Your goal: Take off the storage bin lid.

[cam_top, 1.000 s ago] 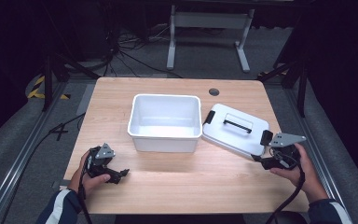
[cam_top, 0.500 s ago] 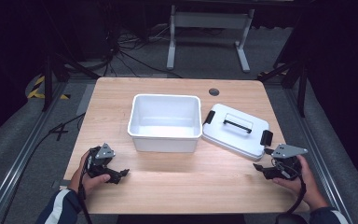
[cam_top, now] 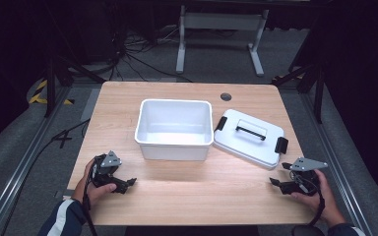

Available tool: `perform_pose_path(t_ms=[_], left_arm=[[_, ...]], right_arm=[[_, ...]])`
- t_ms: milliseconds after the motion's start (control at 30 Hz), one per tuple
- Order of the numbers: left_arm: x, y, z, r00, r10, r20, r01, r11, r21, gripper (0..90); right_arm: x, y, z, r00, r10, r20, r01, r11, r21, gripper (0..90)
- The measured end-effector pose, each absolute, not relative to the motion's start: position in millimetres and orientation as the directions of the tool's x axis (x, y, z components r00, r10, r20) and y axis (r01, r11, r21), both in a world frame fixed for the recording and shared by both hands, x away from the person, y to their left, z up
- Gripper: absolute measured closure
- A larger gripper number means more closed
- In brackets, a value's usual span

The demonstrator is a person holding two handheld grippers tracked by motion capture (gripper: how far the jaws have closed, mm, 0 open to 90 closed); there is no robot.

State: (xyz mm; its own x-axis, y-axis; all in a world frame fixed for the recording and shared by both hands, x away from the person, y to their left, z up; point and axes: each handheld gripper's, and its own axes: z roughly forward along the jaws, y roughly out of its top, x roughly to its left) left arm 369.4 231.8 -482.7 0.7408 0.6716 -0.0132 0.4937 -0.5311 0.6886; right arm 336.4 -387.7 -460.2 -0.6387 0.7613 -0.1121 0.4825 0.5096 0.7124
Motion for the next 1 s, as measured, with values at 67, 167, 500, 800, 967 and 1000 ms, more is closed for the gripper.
perform_pose_path(t_ms=[67, 167, 500, 800, 967, 1000], left_arm=[[369.3, 231.8, -482.7, 0.741, 0.672, -0.013, 0.494, -0.531, 0.689, 0.2], [369.3, 231.8, -482.7, 0.74, 0.672, -0.013, 0.494, -0.531, 0.688, 0.2], [369.2, 231.8, -482.9, 0.74, 0.673, -0.011, 0.492, -0.53, 0.69, 0.2], [369.4, 231.8, -482.8, 0.741, 0.671, -0.013, 0.493, -0.532, 0.689, 0.1], [369.5, 231.9, -482.4, 0.744, 0.668, -0.02, 0.497, -0.533, 0.685, 0.1], [369.5, 231.9, -482.4, 0.745, 0.667, -0.02, 0.496, -0.534, 0.685, 0.1]], right_arm=[[335.8, -389.3, -463.2, -0.631, 0.77, -0.093, 0.491, 0.49, 0.72, 19.1], [336.4, -393.7, -467.6, -0.614, 0.789, -0.029, 0.517, 0.43, 0.74, 18.2], [335.5, -393.0, -467.7, -0.601, 0.799, -0.033, 0.524, 0.424, 0.739, 17.6], [335.4, -392.6, -467.8, -0.595, 0.803, -0.032, 0.527, 0.421, 0.738, 17.0], [335.6, -392.6, -467.9, -0.593, 0.804, -0.032, 0.529, 0.419, 0.738, 16.5], [335.6, -392.6, -467.9, -0.593, 0.804, -0.032, 0.529, 0.419, 0.738, 16.4]])
